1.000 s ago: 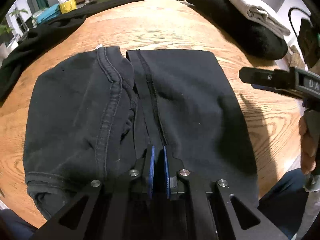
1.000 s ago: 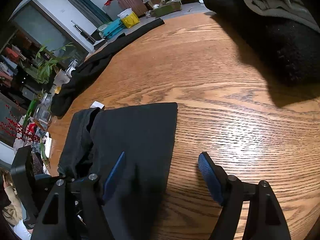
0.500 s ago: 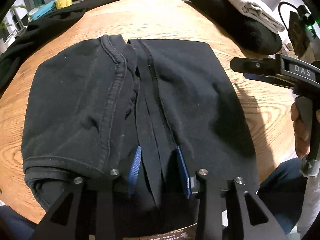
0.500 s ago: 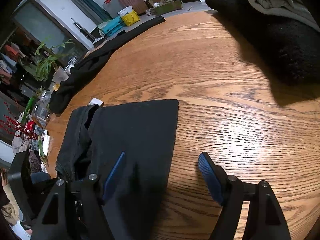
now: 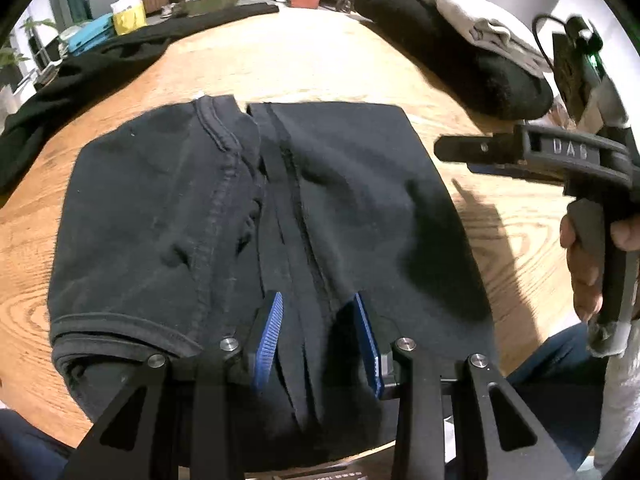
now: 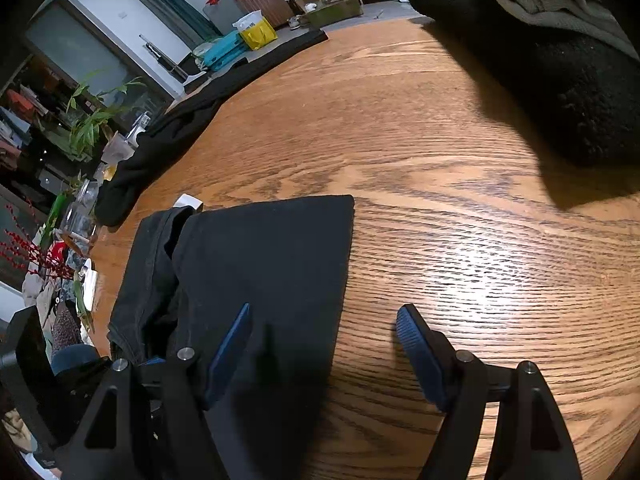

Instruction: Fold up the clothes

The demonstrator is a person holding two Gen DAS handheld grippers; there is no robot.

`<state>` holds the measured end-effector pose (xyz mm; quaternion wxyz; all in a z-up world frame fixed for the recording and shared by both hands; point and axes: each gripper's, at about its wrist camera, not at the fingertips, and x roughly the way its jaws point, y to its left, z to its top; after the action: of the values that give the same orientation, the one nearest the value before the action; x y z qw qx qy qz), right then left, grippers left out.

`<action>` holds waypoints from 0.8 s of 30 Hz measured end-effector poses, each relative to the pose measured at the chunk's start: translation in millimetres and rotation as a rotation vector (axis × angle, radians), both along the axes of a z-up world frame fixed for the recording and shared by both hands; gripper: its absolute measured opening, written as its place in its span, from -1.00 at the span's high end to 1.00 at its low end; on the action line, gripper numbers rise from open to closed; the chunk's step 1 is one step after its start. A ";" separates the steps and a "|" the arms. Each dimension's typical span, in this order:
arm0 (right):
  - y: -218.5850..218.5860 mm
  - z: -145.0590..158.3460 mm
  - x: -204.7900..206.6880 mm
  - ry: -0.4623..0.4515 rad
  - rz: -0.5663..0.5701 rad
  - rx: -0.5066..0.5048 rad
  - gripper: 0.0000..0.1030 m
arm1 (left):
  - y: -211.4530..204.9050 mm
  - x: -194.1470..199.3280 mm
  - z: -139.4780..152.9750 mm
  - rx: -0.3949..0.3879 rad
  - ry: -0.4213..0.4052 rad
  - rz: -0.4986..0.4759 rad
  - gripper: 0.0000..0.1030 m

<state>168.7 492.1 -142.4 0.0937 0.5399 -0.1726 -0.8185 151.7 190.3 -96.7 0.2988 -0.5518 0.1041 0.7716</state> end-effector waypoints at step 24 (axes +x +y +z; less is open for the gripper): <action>0.3 1.7 1.5 0.004 0.002 0.000 -0.52 | -28.6 7.2 1.8 0.054 -0.084 0.015 0.27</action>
<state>170.2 492.4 -140.8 0.0947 0.5385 -0.1721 -0.8194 158.9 161.7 -94.9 0.3119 -0.5762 0.0665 0.7526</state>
